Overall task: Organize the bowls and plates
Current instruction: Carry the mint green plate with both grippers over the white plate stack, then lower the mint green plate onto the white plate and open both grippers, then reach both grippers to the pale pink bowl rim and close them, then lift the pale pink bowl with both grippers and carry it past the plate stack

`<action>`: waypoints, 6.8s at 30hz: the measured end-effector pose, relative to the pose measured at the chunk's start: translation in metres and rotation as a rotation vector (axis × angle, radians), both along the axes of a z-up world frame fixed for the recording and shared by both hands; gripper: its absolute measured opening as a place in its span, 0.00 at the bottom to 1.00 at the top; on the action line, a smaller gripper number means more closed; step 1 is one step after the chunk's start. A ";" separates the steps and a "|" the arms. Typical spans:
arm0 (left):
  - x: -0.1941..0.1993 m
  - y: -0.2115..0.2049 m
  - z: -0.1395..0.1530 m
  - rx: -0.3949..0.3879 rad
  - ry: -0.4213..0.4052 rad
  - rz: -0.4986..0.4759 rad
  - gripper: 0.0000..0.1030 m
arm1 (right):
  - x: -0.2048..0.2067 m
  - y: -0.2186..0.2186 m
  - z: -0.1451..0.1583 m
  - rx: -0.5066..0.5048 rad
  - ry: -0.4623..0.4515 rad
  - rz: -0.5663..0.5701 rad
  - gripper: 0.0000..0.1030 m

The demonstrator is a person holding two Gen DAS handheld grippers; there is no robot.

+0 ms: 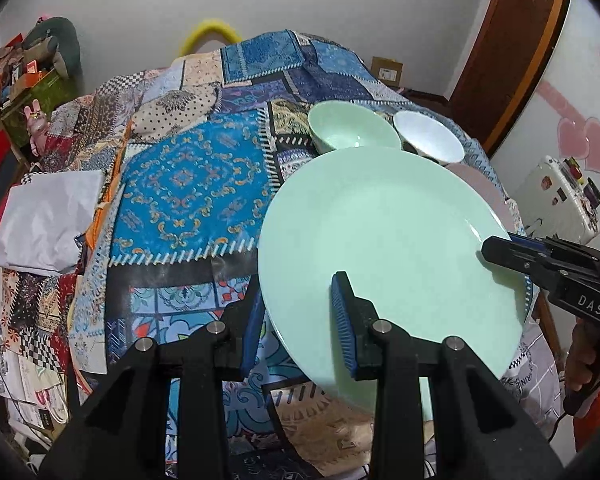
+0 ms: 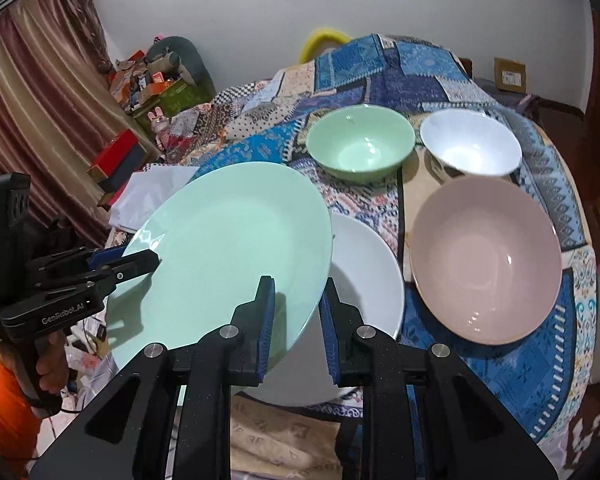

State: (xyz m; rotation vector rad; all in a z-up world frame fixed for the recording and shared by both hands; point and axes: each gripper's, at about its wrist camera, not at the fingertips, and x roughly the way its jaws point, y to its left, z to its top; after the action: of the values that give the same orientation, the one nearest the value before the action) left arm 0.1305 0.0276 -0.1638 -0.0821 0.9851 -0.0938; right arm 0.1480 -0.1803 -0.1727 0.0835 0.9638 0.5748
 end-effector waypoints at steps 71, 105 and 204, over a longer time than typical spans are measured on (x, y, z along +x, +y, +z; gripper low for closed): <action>0.025 -0.077 -0.005 0.126 -0.071 -0.115 0.62 | 0.003 -0.054 0.001 -0.086 -0.088 -0.127 0.38; 0.134 -0.180 -0.055 0.009 0.010 -0.229 0.58 | 0.052 -0.152 -0.034 -0.082 -0.074 -0.335 0.57; -0.030 0.085 0.008 -0.060 -0.081 0.111 0.14 | 0.000 0.113 -0.003 -0.039 -0.117 0.083 0.19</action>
State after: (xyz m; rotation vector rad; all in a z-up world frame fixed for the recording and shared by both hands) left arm 0.1007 0.1126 -0.1562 -0.1867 0.8946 -0.0245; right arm 0.1484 -0.0674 -0.1753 -0.0252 0.8672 0.6303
